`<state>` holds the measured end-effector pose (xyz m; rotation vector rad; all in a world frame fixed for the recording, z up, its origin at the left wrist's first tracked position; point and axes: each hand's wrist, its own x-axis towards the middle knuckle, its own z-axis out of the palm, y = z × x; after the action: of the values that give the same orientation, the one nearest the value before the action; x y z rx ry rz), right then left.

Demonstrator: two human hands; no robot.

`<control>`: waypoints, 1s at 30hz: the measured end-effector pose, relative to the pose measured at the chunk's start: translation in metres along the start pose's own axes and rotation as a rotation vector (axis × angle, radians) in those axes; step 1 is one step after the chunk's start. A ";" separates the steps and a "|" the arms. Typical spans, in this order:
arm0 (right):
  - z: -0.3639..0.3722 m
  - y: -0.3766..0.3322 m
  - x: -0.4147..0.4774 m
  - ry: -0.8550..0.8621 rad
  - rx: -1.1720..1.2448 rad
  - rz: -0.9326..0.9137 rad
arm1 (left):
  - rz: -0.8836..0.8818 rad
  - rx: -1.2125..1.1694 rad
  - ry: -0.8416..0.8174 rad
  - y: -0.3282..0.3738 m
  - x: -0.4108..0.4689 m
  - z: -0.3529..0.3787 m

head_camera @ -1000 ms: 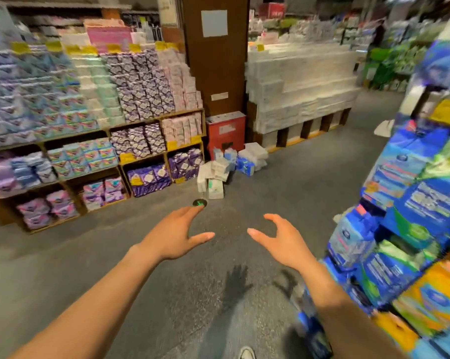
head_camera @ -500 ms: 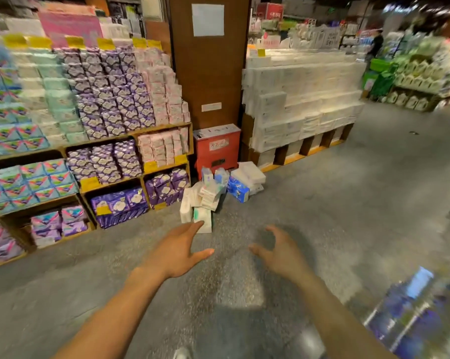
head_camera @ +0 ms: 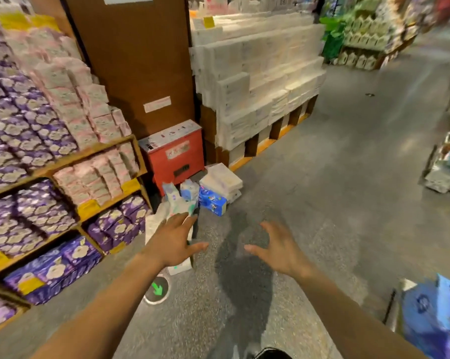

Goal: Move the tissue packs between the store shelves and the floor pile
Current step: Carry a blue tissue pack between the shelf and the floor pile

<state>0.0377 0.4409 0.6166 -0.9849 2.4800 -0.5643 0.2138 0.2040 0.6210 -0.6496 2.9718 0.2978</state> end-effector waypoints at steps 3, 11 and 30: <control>-0.011 0.008 0.086 -0.029 -0.057 0.013 | -0.021 0.005 -0.051 -0.026 0.087 0.015; -0.044 0.023 0.329 -0.130 -0.096 -0.040 | -0.166 -0.090 -0.099 -0.082 0.286 0.029; 0.153 0.071 0.793 -0.136 -0.229 -0.092 | -0.147 -0.158 -0.226 -0.277 0.673 0.210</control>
<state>-0.4509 -0.1087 0.2763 -1.1868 2.4244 -0.2335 -0.2706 -0.2715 0.2848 -0.7888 2.6883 0.5589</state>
